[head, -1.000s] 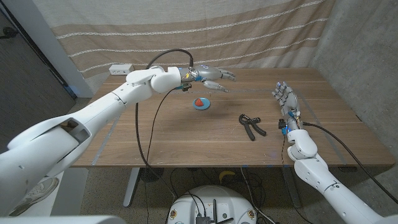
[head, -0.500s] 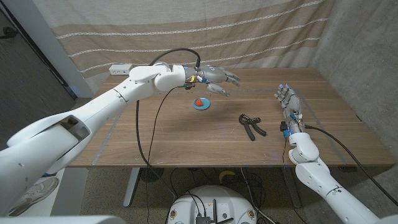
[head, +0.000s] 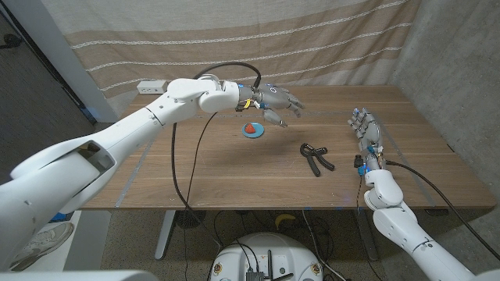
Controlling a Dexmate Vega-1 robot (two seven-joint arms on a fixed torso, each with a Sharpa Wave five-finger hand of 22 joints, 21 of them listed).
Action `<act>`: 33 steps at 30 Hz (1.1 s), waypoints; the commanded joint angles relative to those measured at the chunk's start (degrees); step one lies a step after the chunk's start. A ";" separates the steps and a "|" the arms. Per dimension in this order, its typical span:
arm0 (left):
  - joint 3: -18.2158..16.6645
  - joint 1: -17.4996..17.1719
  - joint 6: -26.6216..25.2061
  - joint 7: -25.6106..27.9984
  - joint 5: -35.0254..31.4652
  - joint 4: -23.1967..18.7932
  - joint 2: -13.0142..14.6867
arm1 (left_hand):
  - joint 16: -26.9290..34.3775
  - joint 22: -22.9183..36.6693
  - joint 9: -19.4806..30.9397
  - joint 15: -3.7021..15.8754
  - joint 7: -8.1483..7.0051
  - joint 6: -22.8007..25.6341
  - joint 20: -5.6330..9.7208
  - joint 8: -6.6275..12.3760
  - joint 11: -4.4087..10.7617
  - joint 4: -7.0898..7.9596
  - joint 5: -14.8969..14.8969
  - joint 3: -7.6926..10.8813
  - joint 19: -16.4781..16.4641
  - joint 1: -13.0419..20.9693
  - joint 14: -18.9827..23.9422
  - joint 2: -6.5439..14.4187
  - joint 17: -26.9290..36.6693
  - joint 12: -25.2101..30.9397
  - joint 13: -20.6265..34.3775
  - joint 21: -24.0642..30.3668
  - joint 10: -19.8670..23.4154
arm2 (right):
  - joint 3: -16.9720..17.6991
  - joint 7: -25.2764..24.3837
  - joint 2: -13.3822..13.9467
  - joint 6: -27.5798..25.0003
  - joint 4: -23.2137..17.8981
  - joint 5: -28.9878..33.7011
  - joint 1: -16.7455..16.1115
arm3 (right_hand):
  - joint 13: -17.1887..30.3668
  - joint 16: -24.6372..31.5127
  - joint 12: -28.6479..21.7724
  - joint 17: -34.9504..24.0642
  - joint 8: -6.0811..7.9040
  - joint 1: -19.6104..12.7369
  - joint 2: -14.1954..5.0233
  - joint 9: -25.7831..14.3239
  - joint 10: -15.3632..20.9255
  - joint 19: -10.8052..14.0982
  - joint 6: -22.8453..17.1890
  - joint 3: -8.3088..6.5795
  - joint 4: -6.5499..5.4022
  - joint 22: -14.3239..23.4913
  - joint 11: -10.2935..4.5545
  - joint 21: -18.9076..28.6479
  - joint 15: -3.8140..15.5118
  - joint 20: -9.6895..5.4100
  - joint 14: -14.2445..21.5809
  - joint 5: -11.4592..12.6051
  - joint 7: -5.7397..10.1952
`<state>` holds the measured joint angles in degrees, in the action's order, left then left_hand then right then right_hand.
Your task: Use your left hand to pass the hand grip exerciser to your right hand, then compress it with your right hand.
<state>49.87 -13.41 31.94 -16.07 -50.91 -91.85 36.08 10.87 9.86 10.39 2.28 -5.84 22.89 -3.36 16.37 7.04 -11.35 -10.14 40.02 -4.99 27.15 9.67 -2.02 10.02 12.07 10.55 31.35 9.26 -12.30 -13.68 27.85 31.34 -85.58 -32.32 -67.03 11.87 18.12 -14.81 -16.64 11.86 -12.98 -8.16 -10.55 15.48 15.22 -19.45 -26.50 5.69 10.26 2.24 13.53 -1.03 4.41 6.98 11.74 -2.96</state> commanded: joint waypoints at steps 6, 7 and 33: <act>1.69 0.84 1.79 3.70 -5.99 0.45 -0.80 | 0.54 0.20 0.12 2.87 -0.93 5.38 0.83 1.85 1.15 0.09 0.27 -0.61 -2.56 6.75 2.01 -3.47 0.08 0.16 0.08 -0.97 2.80 | 0.68 -0.78 0.03 -0.75 -0.69 -0.10 -0.99 | 0.23 0.36 0.39 -0.35 0.56 0.08 -0.25 -0.16 0.77 0.38 -1.69 0.10 0.38 0.19 -0.04 -0.42 0.01 0.45 0.34 0.51 -0.20; 1.81 0.91 2.04 4.30 -6.21 0.78 -0.87 | 0.55 0.20 0.12 2.86 -1.15 5.75 0.90 1.96 1.22 0.10 0.25 -0.69 -2.71 7.19 2.12 -3.75 0.08 0.11 0.08 -1.04 2.85 | 0.71 -0.77 0.07 -0.85 -0.78 -0.17 -1.05 | 0.24 0.36 0.39 -0.35 0.56 0.09 -0.25 -0.17 0.78 0.38 -1.74 0.10 0.38 0.19 -0.08 -0.42 0.00 0.45 0.34 0.51 -0.21; 6.26 4.23 5.33 7.18 -6.76 9.11 -3.84 | 0.09 0.33 0.46 3.09 -4.63 12.38 1.16 3.70 1.71 0.69 0.18 -2.36 -4.16 17.18 1.99 -5.60 0.20 -0.54 0.10 -3.12 2.94 | 1.01 -0.75 -0.06 -1.85 -0.85 -1.11 -1.25 | 0.44 0.47 0.41 -0.56 0.54 0.37 -0.27 -0.26 1.53 0.62 -2.65 0.23 0.40 0.22 0.26 -0.52 -0.16 0.35 0.67 0.53 -0.31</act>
<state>54.16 -10.77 35.54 -9.50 -58.20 -86.53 33.62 10.87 10.02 10.71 2.25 -10.54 34.93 -2.35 19.73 8.80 -10.78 -10.14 37.86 -8.63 43.38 11.68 -7.45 10.01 11.43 10.54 28.38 11.77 -11.26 -14.59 27.89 29.95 -86.72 -33.12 -68.55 12.14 18.12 -14.52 -16.90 12.09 -12.98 -8.16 -10.54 16.59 15.55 -21.80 -26.26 5.94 10.25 2.56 13.05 -1.05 4.73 6.99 11.74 -3.27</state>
